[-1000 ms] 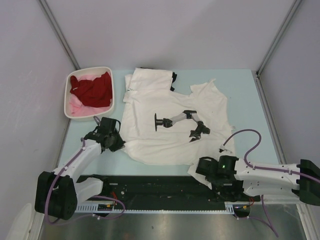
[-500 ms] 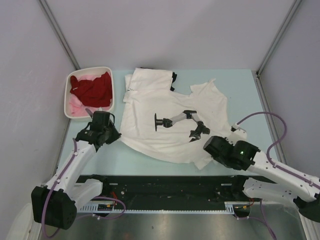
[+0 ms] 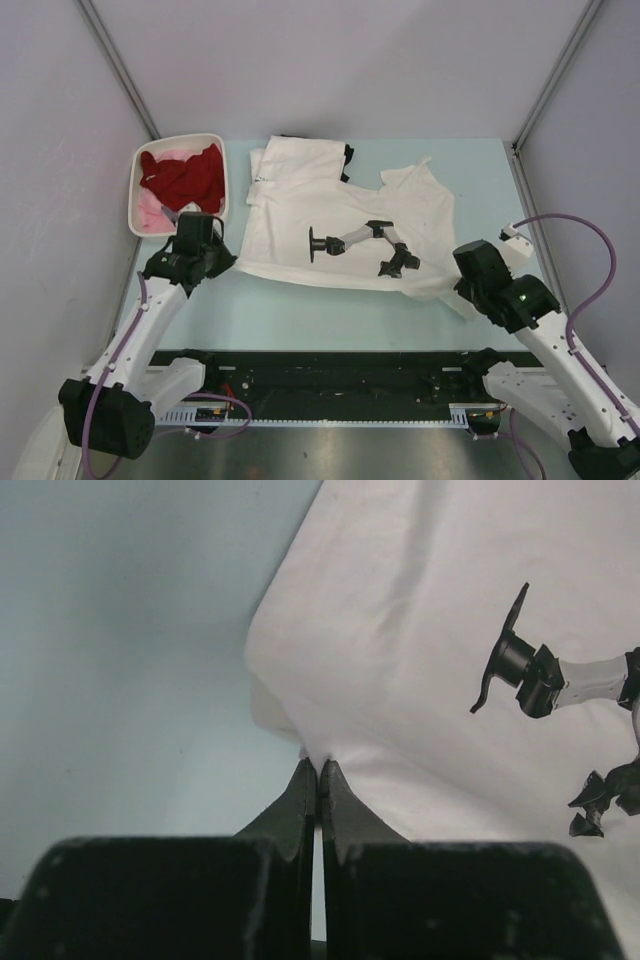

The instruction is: Fold and stack the t-shirts

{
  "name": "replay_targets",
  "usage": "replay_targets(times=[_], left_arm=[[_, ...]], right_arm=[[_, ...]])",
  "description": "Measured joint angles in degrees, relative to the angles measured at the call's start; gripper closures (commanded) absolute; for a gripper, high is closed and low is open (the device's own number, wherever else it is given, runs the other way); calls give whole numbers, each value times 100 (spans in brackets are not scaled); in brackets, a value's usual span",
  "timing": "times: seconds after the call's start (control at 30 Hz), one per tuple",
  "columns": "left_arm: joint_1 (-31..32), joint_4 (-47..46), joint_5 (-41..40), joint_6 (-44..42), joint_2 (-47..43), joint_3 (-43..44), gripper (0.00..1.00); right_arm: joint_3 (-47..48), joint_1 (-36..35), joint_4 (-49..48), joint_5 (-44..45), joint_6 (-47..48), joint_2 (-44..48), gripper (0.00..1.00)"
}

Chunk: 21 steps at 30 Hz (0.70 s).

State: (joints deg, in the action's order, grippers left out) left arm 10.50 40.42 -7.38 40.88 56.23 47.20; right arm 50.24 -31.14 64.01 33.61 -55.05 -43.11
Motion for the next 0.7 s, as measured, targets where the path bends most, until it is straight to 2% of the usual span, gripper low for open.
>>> replay_targets(times=[0.17, 0.4, 0.7], left_arm=[[-9, 2, -2, -31, 131, 278, 100], [-20, -114, -15, -42, 901, 645, 100], [-42, -262, -103, -35, 1683, 914, 99]], right_arm=[[114, 592, -387, -348, 627, -179, 100], [267, 1390, -1231, -1016, 1377, -929, 100], [553, 1943, -2177, -1838, 2044, -1971, 100]])
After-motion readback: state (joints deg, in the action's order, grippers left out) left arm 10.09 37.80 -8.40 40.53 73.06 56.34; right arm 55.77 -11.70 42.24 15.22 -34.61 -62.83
